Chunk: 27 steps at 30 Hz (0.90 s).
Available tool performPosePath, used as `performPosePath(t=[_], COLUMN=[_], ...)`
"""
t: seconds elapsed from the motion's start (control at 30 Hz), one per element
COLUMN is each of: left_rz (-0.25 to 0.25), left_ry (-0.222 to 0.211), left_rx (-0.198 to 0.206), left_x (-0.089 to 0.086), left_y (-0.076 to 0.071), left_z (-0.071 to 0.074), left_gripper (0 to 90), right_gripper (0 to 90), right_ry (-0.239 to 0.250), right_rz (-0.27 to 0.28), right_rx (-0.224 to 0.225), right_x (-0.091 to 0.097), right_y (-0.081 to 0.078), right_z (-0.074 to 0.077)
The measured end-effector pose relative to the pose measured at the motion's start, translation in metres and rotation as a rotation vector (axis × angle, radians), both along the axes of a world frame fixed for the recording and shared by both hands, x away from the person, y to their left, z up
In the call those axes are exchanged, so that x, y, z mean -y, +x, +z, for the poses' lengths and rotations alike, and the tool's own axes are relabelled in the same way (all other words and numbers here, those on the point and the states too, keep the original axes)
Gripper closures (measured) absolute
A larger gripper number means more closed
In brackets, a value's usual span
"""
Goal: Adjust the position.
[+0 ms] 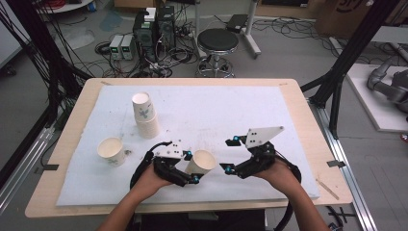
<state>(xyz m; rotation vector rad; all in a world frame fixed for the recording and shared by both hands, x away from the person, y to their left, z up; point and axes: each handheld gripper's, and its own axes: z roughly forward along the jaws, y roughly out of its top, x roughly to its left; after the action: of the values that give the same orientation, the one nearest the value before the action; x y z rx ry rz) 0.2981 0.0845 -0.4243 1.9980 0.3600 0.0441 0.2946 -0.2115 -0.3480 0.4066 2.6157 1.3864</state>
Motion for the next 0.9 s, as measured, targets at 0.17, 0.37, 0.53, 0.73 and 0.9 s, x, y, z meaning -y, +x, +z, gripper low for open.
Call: performPosePath(t=[0.17, 0.37, 0.53, 0.73, 0.9], left_rz=[0.066, 0.120, 0.143, 0.202, 0.254], left_ry=[-0.059, -0.109, -0.124, -0.178, -0.225], left_rx=[0.012, 0.048, 0.057, 0.089, 0.126], left_x=[-0.014, -0.026, -0.032, -0.040, -0.047], left_y=[-0.001, 0.000, -0.001, -0.003, -0.005], left_z=[-0.007, -0.004, -0.004, -0.004, -0.004], left_gripper=[30.7, 30.4, 30.3, 30.3, 30.2], right_gripper=[22.8, 22.8, 22.9, 23.4, 23.9], right_ry=[0.043, 0.067, 0.082, 0.086, 0.069], right_rz=[-0.104, -0.217, -0.300, -0.381, -0.418], right_rx=[0.030, 0.053, 0.042, 0.027, 0.057], right_x=[0.015, 0.030, 0.044, 0.063, 0.068], right_y=[-0.002, -0.006, -0.009, -0.009, -0.009], right_z=[-0.011, -0.028, -0.044, -0.063, -0.067])
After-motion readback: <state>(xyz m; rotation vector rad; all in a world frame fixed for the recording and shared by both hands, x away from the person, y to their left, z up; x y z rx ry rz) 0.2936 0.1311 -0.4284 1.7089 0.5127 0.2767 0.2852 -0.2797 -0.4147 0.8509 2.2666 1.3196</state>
